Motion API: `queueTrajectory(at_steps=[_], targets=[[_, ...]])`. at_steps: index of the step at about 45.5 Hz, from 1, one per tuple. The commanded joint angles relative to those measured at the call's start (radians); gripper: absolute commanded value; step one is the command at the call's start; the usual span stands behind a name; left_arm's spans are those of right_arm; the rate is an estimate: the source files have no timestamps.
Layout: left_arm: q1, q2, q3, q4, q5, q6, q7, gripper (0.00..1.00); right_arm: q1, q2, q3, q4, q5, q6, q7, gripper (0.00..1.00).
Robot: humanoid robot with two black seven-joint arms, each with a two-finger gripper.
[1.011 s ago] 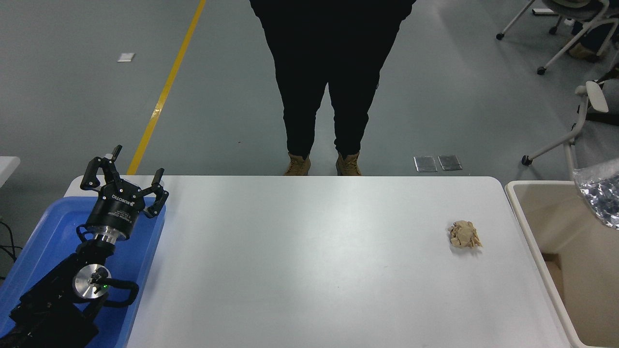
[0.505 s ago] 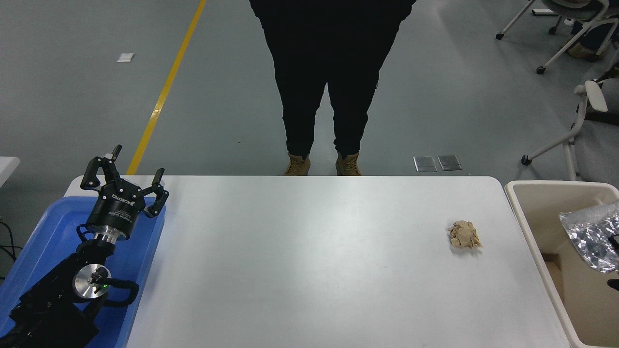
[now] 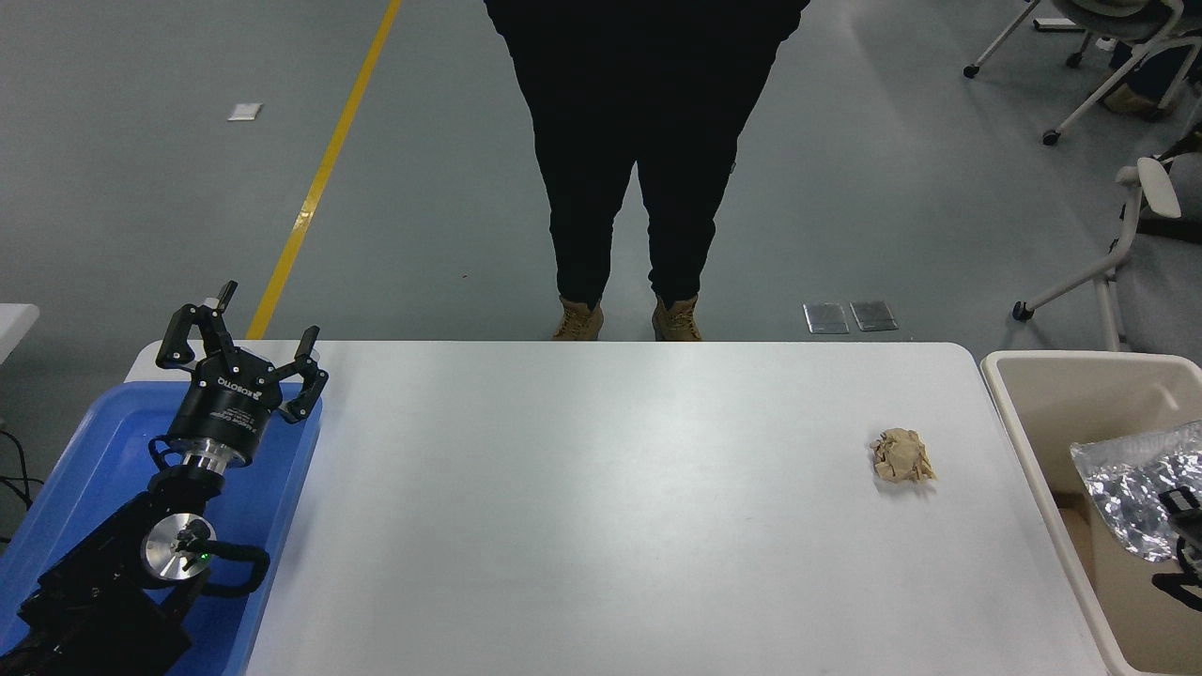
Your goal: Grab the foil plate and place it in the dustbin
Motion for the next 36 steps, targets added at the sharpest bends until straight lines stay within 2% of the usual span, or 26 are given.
queueTrajectory(at_steps=[1,5,6,22,36], targets=[[0.000,0.001,0.000,0.000,0.000,-0.001,0.000,0.98,0.002,0.001,0.000,-0.013,0.000,-0.007,-0.002,0.63],[0.000,-0.001,0.000,0.000,0.000,-0.001,0.000,0.98,0.008,-0.002,-0.011,-0.037,0.000,-0.020,-0.001,0.98],[0.000,0.001,0.000,0.000,0.000,-0.001,0.000,0.98,0.011,-0.004,-0.011,-0.037,0.000,-0.020,-0.002,1.00],[0.000,-0.001,0.000,0.000,0.000,-0.001,0.002,0.98,0.168,-0.044,-0.056,0.019,0.000,-0.004,-0.001,1.00],[0.000,0.001,0.000,0.000,0.000,-0.001,0.002,0.98,0.468,-0.110,-0.390,0.407,0.000,0.006,0.001,1.00]])
